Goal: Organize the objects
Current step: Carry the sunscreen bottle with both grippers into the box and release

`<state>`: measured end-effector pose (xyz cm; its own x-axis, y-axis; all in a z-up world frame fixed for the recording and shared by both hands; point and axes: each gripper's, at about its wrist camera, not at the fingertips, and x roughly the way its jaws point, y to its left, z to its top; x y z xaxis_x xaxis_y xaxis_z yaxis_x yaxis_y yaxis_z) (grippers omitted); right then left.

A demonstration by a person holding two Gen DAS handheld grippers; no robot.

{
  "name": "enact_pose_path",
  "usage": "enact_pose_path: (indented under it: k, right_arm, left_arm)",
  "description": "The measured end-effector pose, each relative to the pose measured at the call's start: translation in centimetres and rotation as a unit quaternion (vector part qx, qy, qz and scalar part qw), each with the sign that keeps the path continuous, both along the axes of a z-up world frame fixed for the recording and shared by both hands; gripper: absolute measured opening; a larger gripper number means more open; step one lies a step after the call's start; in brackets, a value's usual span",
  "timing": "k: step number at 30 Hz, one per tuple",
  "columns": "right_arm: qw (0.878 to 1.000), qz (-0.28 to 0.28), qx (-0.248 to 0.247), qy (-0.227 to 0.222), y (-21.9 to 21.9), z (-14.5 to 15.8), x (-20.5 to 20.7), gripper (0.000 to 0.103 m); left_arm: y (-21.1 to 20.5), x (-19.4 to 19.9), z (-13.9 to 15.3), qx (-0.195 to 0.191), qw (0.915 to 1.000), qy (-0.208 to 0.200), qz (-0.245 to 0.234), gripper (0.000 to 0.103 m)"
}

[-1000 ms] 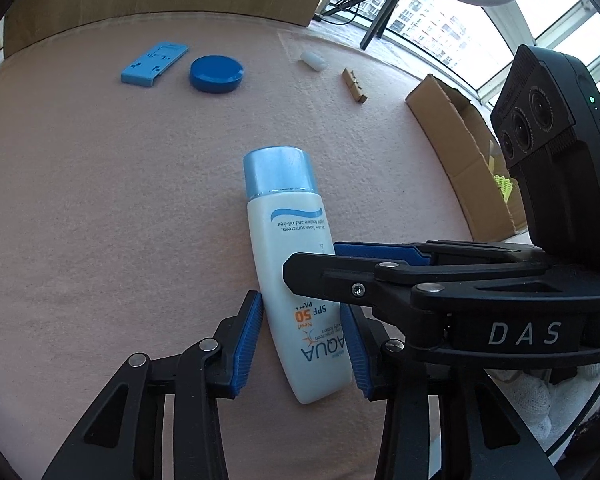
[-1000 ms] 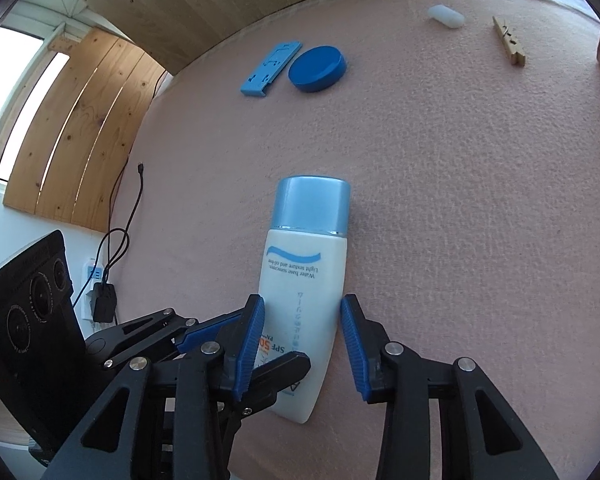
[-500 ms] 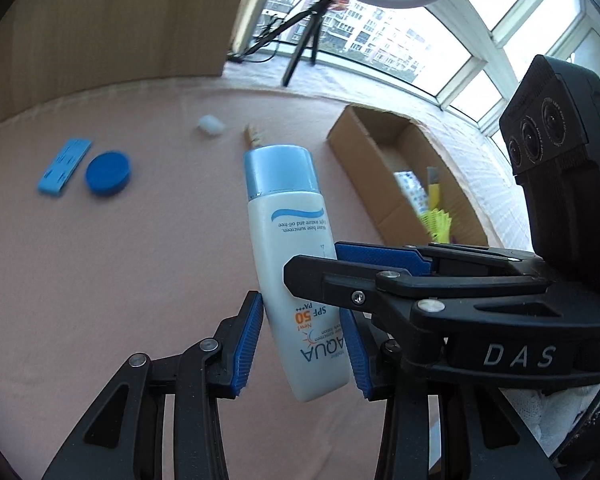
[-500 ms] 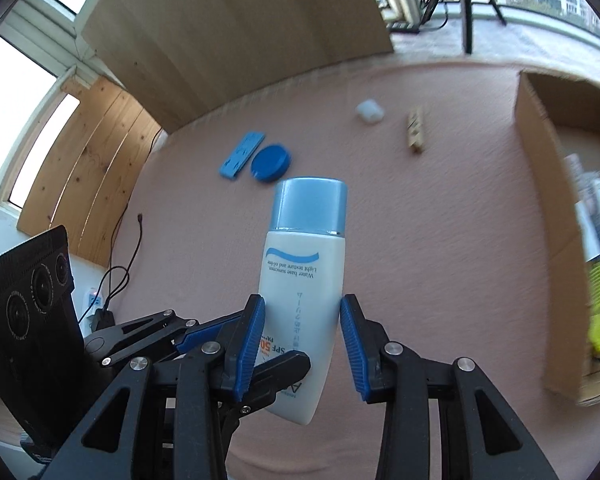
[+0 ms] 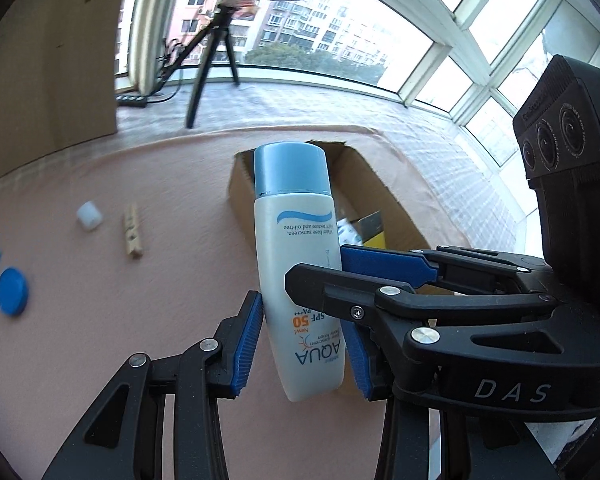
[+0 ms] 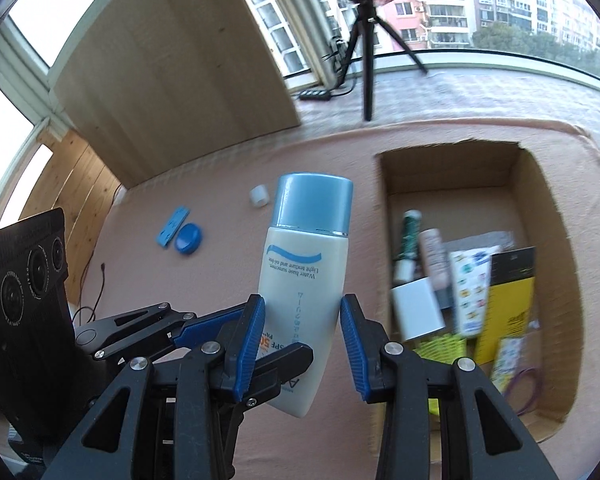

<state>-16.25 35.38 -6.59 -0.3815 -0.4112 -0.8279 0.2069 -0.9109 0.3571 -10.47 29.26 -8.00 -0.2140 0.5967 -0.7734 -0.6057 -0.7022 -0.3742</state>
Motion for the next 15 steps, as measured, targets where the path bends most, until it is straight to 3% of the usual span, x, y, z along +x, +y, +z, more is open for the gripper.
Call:
enact_pose_path:
  k: [7,15]
  right_arm:
    - [1.0,-0.028,0.008,-0.001,4.2,-0.6,-1.3,0.036]
    - [0.999,-0.041,0.009,-0.003,6.6,-1.4,-2.4,0.036]
  left_arm:
    - [5.5,-0.7,-1.1,-0.003,0.9998,-0.005,-0.019,0.043]
    - [7.5,-1.0,-1.4,-0.011,0.9995,-0.004,-0.028,0.042]
